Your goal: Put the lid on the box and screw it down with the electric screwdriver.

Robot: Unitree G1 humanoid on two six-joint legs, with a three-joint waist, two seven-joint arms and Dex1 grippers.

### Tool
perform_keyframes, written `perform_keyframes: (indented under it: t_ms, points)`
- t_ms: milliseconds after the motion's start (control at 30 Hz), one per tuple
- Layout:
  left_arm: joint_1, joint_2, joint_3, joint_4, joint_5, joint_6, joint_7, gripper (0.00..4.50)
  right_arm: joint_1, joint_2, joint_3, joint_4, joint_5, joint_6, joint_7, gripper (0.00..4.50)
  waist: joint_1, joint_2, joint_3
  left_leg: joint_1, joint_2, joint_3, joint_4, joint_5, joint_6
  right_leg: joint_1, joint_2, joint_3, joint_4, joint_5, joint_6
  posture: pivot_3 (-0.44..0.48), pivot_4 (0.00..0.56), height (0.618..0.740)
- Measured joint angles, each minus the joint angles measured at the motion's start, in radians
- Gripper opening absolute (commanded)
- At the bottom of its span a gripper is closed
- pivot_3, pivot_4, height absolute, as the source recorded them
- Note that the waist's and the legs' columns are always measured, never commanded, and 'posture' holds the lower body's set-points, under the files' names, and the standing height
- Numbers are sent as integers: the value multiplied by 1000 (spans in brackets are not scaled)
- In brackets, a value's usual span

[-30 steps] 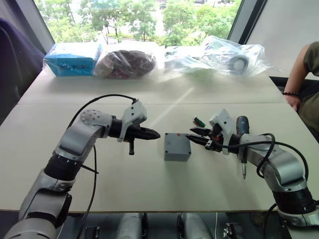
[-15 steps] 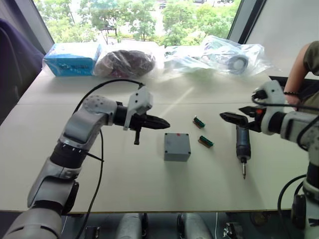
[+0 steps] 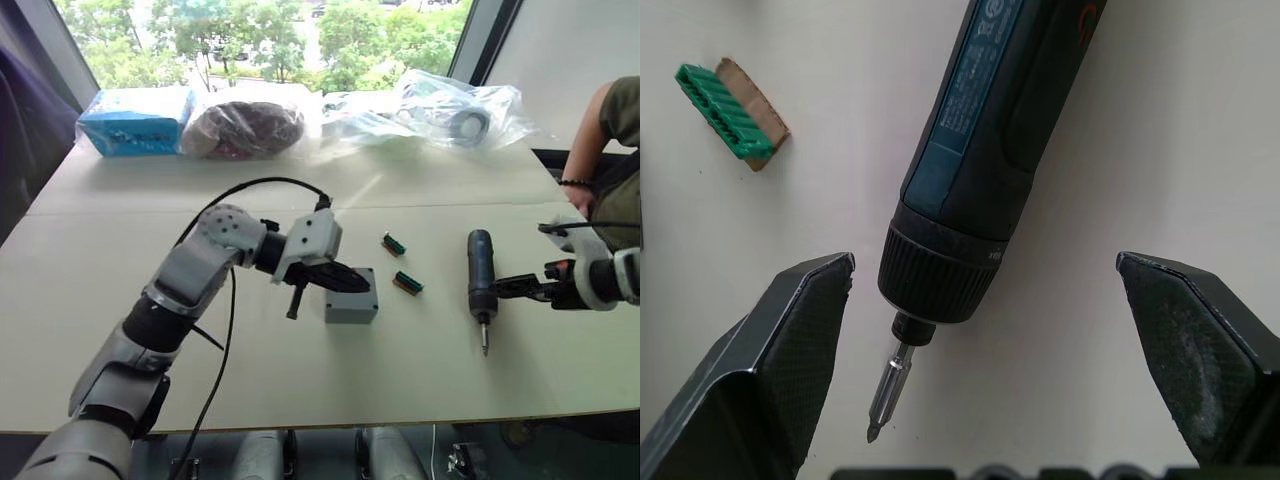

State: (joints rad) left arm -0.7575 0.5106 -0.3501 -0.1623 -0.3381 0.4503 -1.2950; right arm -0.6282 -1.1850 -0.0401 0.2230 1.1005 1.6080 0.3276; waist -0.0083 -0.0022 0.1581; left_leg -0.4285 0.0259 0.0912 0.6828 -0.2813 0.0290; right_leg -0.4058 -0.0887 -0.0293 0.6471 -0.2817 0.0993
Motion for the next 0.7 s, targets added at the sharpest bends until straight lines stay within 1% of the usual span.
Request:
perform_keyframes:
  t_ms: [67, 167, 300, 433, 633, 700]
  points:
    - [16, 4, 1, -20, 0, 4, 10, 0, -64, 11, 50, 56, 3, 0, -19, 4431, -1, 0, 0, 0, 0, 0, 0, 0, 0, 0, 0, 0, 0, 0, 0, 0, 150, 740]
    - [28, 11, 2, -41, -1, 23, 26, 0, -112, 40, 99, 105, 0, 0, -29, 4431, 2, 0, 0, 0, 0, 0, 0, 0, 0, 0, 0, 0, 0, 0, 0, 0, 150, 740]
    - [50, 21, 6, -51, -1, 45, 51, 0, -161, 77, 146, 146, -50, 0, -20, 4431, 3, 0, 0, -1, 0, 0, 0, 0, 0, 0, 0, 0, 0, 0, 0, 0, 150, 740]
    - [56, 23, 11, -55, -1, 60, 73, 0, -174, 106, 192, 166, -123, 0, 15, 4431, 6, 0, 0, -1, 0, 0, 0, 0, 0, 0, 0, 0, 0, 0, 0, 0, 150, 740]
    - [94, 48, 34, -74, -2, 91, 128, 0, -195, 124, 254, 168, -255, 0, 110, 4431, 11, 0, 0, 0, 0, 0, 0, 0, 0, 0, 0, 0, 0, 0, 0, 0, 150, 740]
    - [99, 51, 41, -77, -3, 96, 139, 0, -202, 130, 265, 168, -285, -2, 133, 3972, 13, 0, 0, 0, 0, 0, 1, 0, 0, 0, 0, 0, 0, 0, 0, 0, 150, 740]
